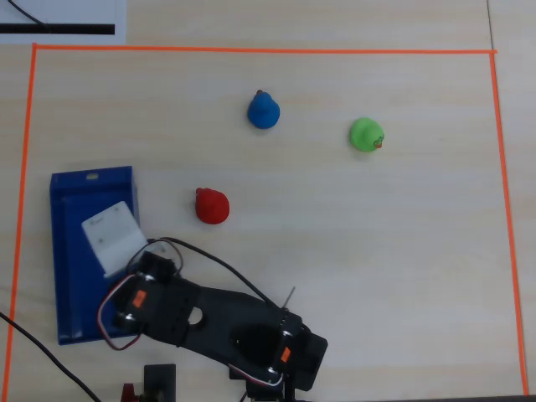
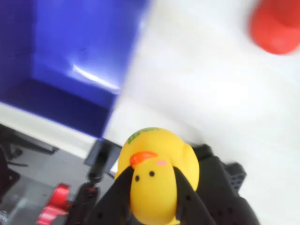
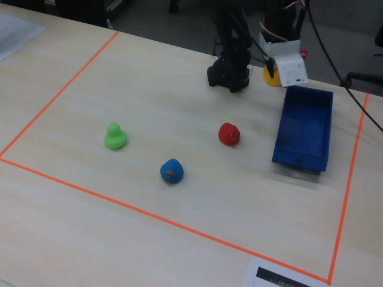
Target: Grasp yellow duck and put it into box.
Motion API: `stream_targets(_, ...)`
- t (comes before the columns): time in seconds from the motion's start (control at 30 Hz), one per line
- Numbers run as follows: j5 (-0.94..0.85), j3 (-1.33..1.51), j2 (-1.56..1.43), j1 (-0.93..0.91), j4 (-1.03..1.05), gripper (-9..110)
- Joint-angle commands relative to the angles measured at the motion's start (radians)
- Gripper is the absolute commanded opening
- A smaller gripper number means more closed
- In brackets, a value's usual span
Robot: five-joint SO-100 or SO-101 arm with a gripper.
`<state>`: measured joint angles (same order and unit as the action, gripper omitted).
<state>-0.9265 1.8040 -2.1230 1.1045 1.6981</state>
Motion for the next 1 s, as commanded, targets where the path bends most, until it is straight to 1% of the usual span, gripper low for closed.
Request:
stream_targets(0.0,0.020,-0.242,0.181,0.063,-0.009,0)
stream_targets(0.17,0.021,-0.499,0.407,0.081,0.023,0)
stream_targets(0.57,0.014,-1.040,0.900,0.055,0.057,0)
stream_targets(0.7,0.026,-1.100,0.996,0.048,0.058,0)
stream_targets(0.83,0.034,-1.101,1.042,0.035,0.061,11)
stream_targets(0.97,0.035,-1.100,1.054,0.017,0.063,16)
